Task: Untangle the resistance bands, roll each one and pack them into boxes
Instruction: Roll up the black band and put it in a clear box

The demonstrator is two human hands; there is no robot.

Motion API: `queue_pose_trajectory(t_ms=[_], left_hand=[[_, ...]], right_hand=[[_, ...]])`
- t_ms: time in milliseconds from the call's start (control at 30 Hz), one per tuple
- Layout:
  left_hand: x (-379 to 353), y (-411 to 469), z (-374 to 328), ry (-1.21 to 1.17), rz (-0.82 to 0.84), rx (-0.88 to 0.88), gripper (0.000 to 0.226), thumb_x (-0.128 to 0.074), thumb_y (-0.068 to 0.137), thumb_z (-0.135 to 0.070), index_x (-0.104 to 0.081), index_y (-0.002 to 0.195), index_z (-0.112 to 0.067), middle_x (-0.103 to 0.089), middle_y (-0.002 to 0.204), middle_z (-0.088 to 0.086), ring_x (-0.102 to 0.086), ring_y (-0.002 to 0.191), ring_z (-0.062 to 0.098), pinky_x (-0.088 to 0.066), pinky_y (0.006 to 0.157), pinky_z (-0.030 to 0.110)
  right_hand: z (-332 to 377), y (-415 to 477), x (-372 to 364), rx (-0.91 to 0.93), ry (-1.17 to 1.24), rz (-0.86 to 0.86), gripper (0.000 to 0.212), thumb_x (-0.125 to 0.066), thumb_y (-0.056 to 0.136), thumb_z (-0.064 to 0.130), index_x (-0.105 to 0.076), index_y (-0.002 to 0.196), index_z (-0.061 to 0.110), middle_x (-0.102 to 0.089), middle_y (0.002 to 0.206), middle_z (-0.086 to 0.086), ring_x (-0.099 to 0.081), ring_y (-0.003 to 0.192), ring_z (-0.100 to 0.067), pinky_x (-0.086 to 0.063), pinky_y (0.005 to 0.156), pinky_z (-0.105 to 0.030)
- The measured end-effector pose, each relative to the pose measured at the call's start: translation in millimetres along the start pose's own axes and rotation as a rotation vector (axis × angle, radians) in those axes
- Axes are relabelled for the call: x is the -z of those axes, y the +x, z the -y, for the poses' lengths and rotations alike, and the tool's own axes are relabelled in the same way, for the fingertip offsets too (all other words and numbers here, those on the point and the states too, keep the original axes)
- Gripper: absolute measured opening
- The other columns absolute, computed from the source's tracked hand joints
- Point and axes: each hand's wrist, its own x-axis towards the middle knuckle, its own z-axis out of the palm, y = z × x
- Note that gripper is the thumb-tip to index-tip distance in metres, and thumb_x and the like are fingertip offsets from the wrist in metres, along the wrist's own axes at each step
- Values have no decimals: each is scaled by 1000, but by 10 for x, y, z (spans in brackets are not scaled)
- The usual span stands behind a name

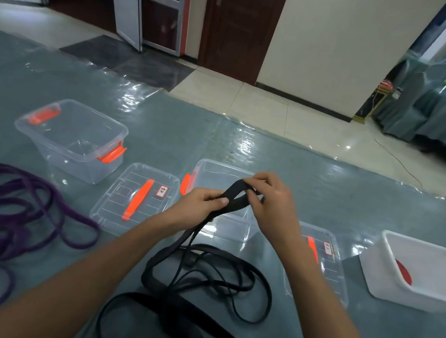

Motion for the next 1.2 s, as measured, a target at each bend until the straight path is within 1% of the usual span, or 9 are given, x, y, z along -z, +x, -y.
queue_pose_trajectory(t_ms=[133,333,400,467,533,633,800,1067,1200], left_hand=[[-143,-99,-4,289,40,-34,23,-50,103,-36,-69,114,-31,-62,75,-18,-51,66,-2,-41,70,23],[-256,-236,22,390,96,56,32,-52,95,-43,-69,113,-22,-69,94,4,-63,88,22,-49,90,47],[-225,-273,-24,325,91,85,23,-54,101,-33,-70,116,-26,-70,88,-12,-63,86,8,-50,87,32],[-202,-323,-89,260,134,124,19,-52,104,-20,-70,109,-23,-60,64,-24,-53,66,-3,-41,67,13],[-184,-359,-67,212,162,152,20,-53,103,-16,-72,99,-15,-44,53,-18,-36,56,3,-30,56,16],[-231,-422,-38,143,172,186,20,-56,101,-18,-76,100,-16,-36,61,-5,-31,58,10,-25,56,24],[-426,-528,-135,88,126,233,26,-51,102,-9,-74,93,-17,-53,52,-16,-45,49,-1,-36,52,11],[-749,-638,-189,-33,12,278,25,-47,102,-1,-70,112,1,-59,50,-13,-54,45,-2,-40,49,8],[-841,-610,-107,12,-54,226,21,-56,100,-9,-75,107,-9,-71,72,-9,-63,66,3,-47,68,14]], right_hand=[[-71,-111,44,24,-2,-23,28,-61,87,-1,-73,106,16,-63,105,1,-58,84,-13,-54,68,-36],[-196,-427,24,126,35,72,32,-57,87,-2,-71,110,16,-64,110,0,-62,93,-19,-55,72,-38],[-272,-562,18,160,77,129,34,-62,90,2,-65,123,10,-61,121,-4,-60,101,-17,-55,82,-34],[-341,-688,28,207,80,219,47,-68,89,7,-57,134,8,-55,133,-7,-57,111,-20,-53,93,-34],[-372,-779,41,267,35,254,54,-70,85,2,-55,136,10,-54,134,-9,-56,115,-24,-50,97,-34],[-396,-862,58,355,-6,198,53,-69,81,-5,-57,131,8,-57,126,-13,-57,106,-26,-55,87,-36],[-514,-1002,95,471,-92,76,47,-70,81,1,-58,127,8,-60,114,-11,-59,95,-26,-57,64,-40],[-625,-1178,173,508,-188,37,29,-65,84,10,-65,113,5,-60,104,-9,-56,83,-27,-52,63,-37],[-701,-1219,166,443,-250,60,20,-61,90,19,-69,103,6,-63,91,-7,-56,81,-24,-51,67,-35]])
